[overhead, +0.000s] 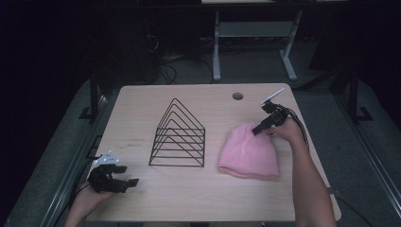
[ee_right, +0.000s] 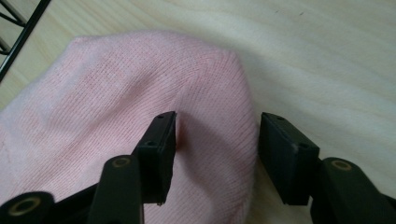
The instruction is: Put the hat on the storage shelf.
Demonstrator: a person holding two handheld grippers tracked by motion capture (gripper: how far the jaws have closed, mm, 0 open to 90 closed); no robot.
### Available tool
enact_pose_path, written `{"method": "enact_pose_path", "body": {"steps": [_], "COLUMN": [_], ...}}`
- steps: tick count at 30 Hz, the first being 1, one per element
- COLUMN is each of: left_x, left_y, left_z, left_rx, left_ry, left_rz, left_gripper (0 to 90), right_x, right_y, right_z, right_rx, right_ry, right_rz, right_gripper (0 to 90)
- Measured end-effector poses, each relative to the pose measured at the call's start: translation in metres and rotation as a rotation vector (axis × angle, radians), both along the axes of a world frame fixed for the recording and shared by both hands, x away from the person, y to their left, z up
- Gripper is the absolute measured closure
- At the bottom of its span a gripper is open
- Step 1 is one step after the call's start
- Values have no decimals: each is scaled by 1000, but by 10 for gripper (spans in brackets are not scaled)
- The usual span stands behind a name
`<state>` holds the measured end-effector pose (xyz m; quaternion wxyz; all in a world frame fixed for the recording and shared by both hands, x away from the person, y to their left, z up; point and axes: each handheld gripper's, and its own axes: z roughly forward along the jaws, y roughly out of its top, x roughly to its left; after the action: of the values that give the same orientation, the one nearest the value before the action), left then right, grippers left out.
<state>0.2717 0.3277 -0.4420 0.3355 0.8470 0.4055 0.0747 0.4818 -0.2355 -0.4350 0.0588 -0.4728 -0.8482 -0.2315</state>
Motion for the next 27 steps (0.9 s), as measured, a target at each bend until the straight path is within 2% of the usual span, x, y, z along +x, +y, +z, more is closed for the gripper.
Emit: {"method": "enact_pose_path", "body": {"steps": [3, 10, 15, 17, 25, 27], "left_x": [1, 1, 2, 2, 2, 2], "left_y": [0, 0, 0, 0, -1, -2], "left_z": [-1, 0, -2, -2, -2, -2], "left_rx": [-6, -8, 5, -1, -5, -4], "left_ry": [6, 2, 12, 12, 14, 17], "left_rz": [2, 6, -4, 2, 6, 5], "left_gripper": [220, 220, 220, 220, 221, 222], "right_x": [0, 1, 2, 1, -5, -7], "right_y": [2, 7, 6, 5, -4, -6], "right_z": [-2, -7, -9, -10, -12, -11], "right_rx": [-27, -30, -12, 4, 91, 97], "right_ry": [12, 32, 39, 46, 26, 19], "right_rz": [5, 23, 27, 26, -1, -3], "right_gripper": [488, 564, 632, 688, 745, 754]}}
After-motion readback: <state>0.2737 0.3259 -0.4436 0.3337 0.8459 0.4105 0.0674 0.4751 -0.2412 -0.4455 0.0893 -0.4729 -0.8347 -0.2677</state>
